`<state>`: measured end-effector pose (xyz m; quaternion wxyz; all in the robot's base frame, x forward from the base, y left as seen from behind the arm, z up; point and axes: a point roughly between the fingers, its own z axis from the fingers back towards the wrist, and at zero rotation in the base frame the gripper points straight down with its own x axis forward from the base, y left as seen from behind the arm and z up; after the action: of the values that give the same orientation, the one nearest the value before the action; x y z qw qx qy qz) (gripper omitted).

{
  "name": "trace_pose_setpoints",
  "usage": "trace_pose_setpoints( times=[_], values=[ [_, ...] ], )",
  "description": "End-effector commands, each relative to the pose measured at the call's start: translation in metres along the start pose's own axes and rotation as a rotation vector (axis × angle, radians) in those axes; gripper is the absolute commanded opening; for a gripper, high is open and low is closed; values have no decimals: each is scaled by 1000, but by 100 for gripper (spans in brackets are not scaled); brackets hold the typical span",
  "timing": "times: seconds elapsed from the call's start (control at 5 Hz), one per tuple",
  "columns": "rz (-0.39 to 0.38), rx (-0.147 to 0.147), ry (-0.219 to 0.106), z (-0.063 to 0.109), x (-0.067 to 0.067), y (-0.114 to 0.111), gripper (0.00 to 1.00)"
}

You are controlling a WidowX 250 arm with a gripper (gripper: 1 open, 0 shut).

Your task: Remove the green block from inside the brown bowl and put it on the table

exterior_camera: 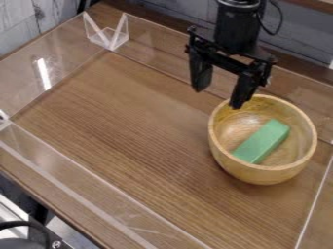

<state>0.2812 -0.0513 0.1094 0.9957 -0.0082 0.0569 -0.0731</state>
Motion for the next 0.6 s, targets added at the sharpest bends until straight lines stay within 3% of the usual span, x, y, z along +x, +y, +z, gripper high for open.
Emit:
trace_pose_setpoints(
  times=[0.0,0.4],
  values=[
    [-32,-2,-53,12,2,-8,100],
    [-77,-6,-53,8,4,-22,100]
  ],
)
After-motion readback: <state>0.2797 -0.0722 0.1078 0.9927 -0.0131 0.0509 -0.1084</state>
